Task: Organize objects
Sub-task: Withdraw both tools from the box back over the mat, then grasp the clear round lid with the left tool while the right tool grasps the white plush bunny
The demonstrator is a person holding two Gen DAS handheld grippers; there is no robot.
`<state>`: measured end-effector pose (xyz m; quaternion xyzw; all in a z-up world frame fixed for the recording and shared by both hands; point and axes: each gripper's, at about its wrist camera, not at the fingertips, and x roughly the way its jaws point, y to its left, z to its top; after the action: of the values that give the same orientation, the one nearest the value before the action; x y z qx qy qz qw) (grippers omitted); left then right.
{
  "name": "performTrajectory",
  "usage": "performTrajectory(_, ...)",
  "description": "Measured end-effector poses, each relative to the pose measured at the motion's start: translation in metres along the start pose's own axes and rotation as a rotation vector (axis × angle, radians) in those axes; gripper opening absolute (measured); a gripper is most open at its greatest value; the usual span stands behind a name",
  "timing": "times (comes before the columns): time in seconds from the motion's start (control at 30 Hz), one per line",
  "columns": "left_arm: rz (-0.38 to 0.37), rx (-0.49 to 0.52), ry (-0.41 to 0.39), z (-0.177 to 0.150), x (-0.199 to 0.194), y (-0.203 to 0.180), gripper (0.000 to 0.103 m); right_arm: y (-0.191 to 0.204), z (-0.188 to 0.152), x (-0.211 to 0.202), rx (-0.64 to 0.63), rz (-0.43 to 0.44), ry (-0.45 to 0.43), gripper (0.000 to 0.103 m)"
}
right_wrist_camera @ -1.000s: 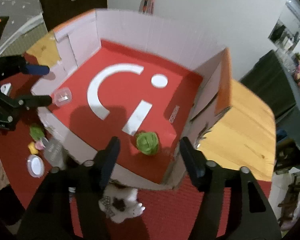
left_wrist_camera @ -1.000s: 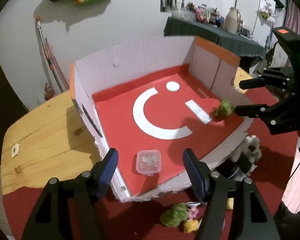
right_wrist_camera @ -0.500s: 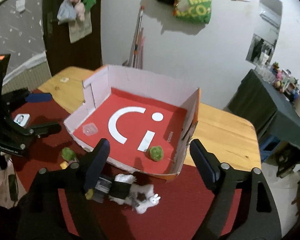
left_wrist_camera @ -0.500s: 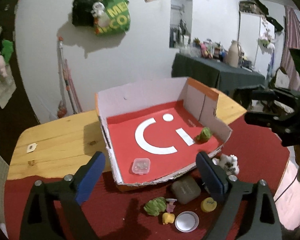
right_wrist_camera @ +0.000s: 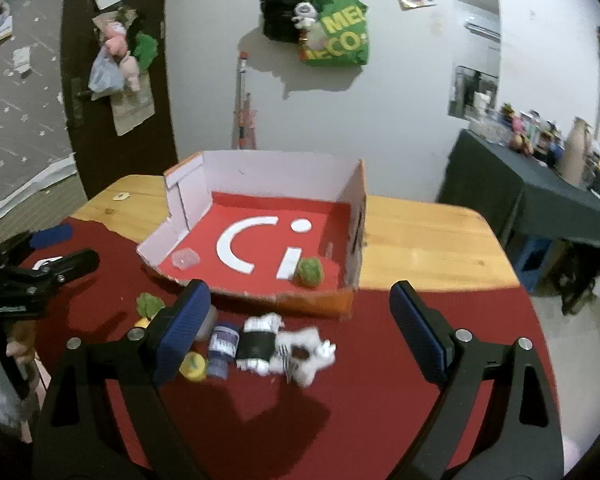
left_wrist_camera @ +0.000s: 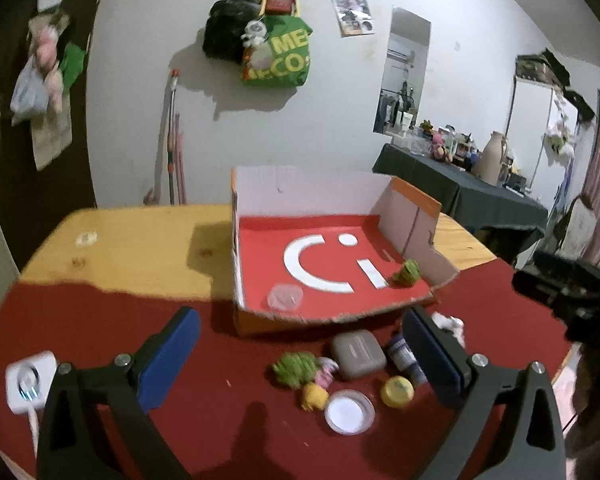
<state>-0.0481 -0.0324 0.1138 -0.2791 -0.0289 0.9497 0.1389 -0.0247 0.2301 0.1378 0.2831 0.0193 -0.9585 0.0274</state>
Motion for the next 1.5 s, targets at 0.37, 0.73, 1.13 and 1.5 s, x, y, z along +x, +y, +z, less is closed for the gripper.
performTrajectory(0.37,0.072,-0.023,0.038,-0.044,0.007,-0.008,0.103,0.007,-0.046,0.014,0.040,-0.034,0.034,0.092)
performTrajectory(0.73,0.051,-0.024,0.140,-0.070,0.031,-0.009,0.103,0.004,-0.067,0.030,0.056,-0.021,0.114,0.092)
performTrajectory(1.13,0.007,0.002,0.198,-0.076,0.043,-0.011,0.092,-0.011,-0.064,0.051,0.005,-0.006,0.200,0.092)
performTrajectory(1.5,-0.043,0.059,0.263,-0.079,0.058,-0.019,0.069,-0.031,-0.057,0.100,-0.186,0.069,0.365,0.092)
